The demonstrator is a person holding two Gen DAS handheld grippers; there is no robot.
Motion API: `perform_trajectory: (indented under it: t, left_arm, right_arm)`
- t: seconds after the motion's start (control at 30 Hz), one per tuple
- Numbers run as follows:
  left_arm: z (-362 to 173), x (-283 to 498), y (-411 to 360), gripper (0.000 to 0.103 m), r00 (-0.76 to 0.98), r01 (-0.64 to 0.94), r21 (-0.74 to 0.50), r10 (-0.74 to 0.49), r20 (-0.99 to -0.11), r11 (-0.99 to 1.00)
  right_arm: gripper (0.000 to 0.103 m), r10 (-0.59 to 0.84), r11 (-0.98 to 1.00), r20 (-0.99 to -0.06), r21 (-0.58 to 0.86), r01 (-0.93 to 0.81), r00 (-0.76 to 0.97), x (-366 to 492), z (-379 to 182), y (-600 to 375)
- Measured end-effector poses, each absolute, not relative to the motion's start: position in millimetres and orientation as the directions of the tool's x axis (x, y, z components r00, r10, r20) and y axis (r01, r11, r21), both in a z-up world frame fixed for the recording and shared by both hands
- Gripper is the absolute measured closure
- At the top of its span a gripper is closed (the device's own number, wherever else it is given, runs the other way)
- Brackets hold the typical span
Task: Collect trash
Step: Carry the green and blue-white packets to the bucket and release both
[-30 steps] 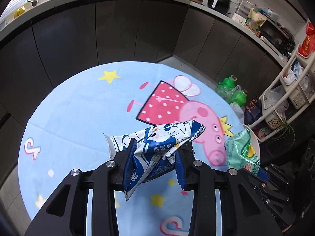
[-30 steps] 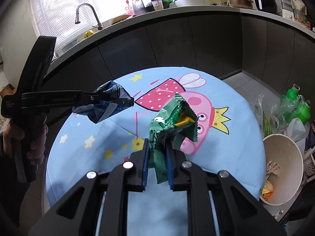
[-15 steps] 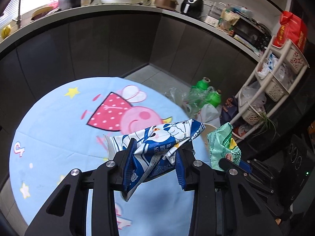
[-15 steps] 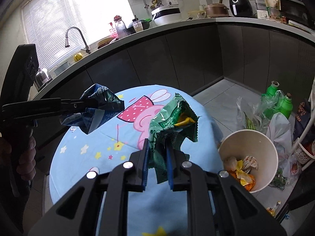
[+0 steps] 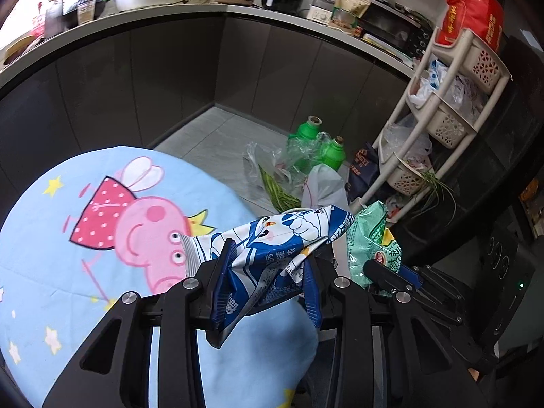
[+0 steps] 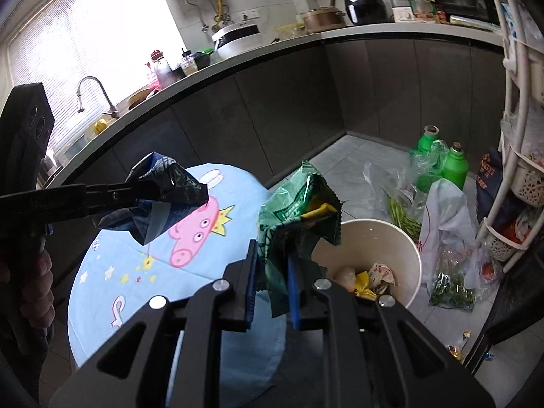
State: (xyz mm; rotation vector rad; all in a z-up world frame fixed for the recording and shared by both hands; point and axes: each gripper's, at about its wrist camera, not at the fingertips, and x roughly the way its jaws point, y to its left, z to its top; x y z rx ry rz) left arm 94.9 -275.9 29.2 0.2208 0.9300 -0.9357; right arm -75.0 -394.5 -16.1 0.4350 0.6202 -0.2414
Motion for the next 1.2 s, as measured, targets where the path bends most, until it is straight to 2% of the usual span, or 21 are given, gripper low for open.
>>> perform_trajectory:
  t: [0.7,0.73,0.77,0.8,0.83,0.87,0.9,0.93,1.0,1.03,1.07,1.2]
  left_arm:
    - [-34.0,94.1,-393.6,0.065,0.085,0.818,-0.271,-0.573,-0.815,0.508]
    - [-37.0,94.2,-396.4,0.061,0.082,0.819,-0.271,-0.571,-0.817,0.505]
    - [-39.8,94.4,-399.2,0.051,0.085,0.82,-0.267,-0.569,-0.818,0.506]
    - [-41.2,93.8,-402.0,0.045,0.097,0.819,-0.259,-0.569,-0.817,0.512]
    - [-41.7,93.4,-402.6,0.032,0.117,0.817,-0.248,-0.57,-0.814,0.521]
    - [-41.9,93.6,-402.5,0.021,0.139,0.814,-0.238,-0.575,-0.806,0.53]
    - [-41.1,94.0,-401.9,0.016,0.155,0.81,-0.234,-0.58,-0.8,0.538]
    - [-40.0,95.8,-399.9,0.008,0.175,0.802,-0.231,-0.586,-0.791,0.551]
    - [-38.8,98.6,-396.2,0.009,0.202,0.788,-0.231,-0.594,-0.779,0.571]
    - [-39.1,101.3,-394.8,0.009,0.209,0.78,-0.233,-0.594,-0.777,0.58]
    - [-40.0,103.5,-394.6,0.009,0.212,0.775,-0.234,-0.591,-0.779,0.587]
    - [-41.5,107.7,-391.4,0.009,0.215,0.763,-0.237,-0.582,-0.784,0.601]
  right_arm:
    - [0.084,-0.093,0.813,-0.731,0.336,0.476,0.676,-59.7,-117.4,-478.7]
    - [0.082,-0.093,0.814,-0.734,0.334,0.476,0.673,-56.9,-121.4,-480.5]
    - [0.079,-0.095,0.817,-0.736,0.327,0.475,0.671,-53.8,-125.9,-482.4]
    - [0.072,-0.094,0.822,-0.735,0.323,0.469,0.672,-50.6,-129.2,-481.6]
    - [0.054,-0.088,0.83,-0.731,0.322,0.456,0.676,-47.3,-133.5,-482.1]
    - [0.043,-0.083,0.834,-0.73,0.321,0.448,0.678,-45.3,-136.7,-483.5]
    - [0.026,-0.089,0.843,-0.73,0.308,0.442,0.678,-43.5,-141.2,-482.8]
    - [0.019,-0.097,0.85,-0.729,0.294,0.438,0.677,-44.2,-143.7,-481.9]
    - [0.014,-0.103,0.864,-0.735,0.268,0.427,0.671,-46.0,-148.3,-479.6]
    - [0.006,-0.105,0.866,-0.736,0.262,0.425,0.669,-47.8,-150.0,-479.0]
    - [0.003,-0.11,0.868,-0.736,0.256,0.426,0.668,-50.0,-151.0,-478.0]
    - [0.004,-0.116,0.868,-0.735,0.253,0.428,0.668,-57.9,-151.2,-476.2]
